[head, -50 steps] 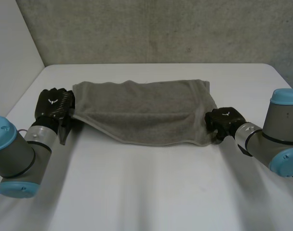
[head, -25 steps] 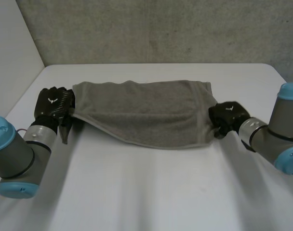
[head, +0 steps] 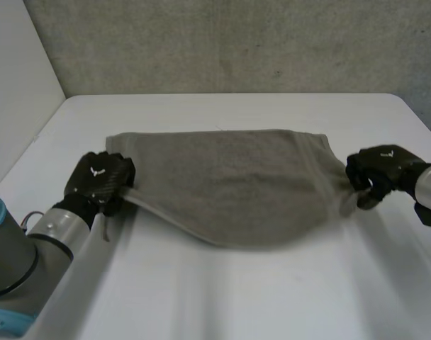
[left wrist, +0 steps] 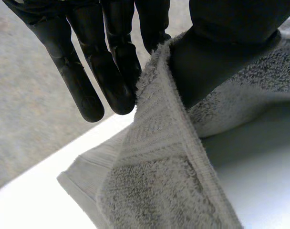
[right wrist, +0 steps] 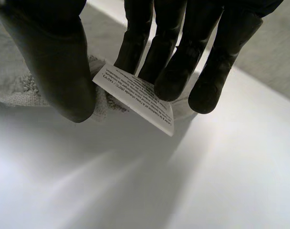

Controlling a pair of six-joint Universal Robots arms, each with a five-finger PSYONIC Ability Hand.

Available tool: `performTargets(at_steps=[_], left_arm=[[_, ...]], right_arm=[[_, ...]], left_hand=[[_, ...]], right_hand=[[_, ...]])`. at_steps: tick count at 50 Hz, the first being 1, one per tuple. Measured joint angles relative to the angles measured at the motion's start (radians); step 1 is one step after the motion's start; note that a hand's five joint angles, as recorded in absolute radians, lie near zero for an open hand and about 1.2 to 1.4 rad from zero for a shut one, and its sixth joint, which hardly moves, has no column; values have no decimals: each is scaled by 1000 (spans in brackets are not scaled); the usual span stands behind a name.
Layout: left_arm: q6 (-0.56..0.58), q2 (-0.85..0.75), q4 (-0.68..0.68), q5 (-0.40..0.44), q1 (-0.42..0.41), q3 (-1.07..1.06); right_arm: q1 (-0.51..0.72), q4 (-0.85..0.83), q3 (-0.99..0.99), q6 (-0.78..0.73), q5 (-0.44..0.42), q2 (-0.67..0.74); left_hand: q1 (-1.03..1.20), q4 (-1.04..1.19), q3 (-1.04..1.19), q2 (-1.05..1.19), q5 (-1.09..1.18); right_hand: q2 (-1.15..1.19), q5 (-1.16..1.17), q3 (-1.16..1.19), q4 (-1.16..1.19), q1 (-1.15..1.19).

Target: Fold the towel.

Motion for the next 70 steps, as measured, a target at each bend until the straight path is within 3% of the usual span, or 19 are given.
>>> performTargets(at_steps=[14, 23, 35, 41, 50, 53, 54, 56, 58, 60, 70], left_arm=[[150, 179, -218, 3, -3, -87], [162, 148, -208, 4, -4, -28], [165, -261, -37, 0, 0, 309], [163, -485, -10, -6, -11, 562], [165, -745, 5, -5, -40, 890], [166, -809, 31, -5, -49, 965], [167, -819, 39, -5, -51, 976], [169, -841, 59, -5, -54, 996], [177, -853, 79, -5, -57, 1004], [188, -858, 94, -4, -60, 1001], [236, -840, 118, 3, -62, 953]], right_arm=[[-138, 269, 78, -231, -52, -172], [-141, 302, -7, -231, -87, -116], [-62, 142, -361, 113, -40, 220], [5, -39, -483, 333, 61, 347], [95, -312, -545, 464, 230, 472], [121, -375, -566, 467, 265, 515], [125, -384, -570, 466, 270, 524], [137, -403, -587, 463, 283, 550], [143, -409, -599, 459, 291, 568], [146, -409, -603, 456, 296, 575], [138, -415, -530, 442, 294, 489]], left_hand=[[0, 0, 0, 0, 0], [0, 0, 0, 0, 0], [0, 0, 0, 0, 0], [0, 0, 0, 0, 0], [0, 0, 0, 0, -1], [-212, -215, -229, -233, -193], [-333, -352, -347, -352, -347], [-644, -652, -644, -679, -663], [-836, -855, -851, -854, -838], [-916, -935, -934, -936, -917], [-1024, -1044, -1041, -1043, -1004]], right_hand=[[0, 0, 0, 0, 0], [4, 0, 0, 0, 0], [6, 0, 0, 0, 3], [6, 0, 0, 0, 3], [19, 0, 0, 0, 3], [19, 0, 0, 0, 3], [-12, 0, -33, -33, -29], [-389, -170, -401, -399, -420], [-753, -509, -761, -754, -763], [-980, -619, -1002, -993, -1010], [-1050, -621, -1095, -1073, -1128]])
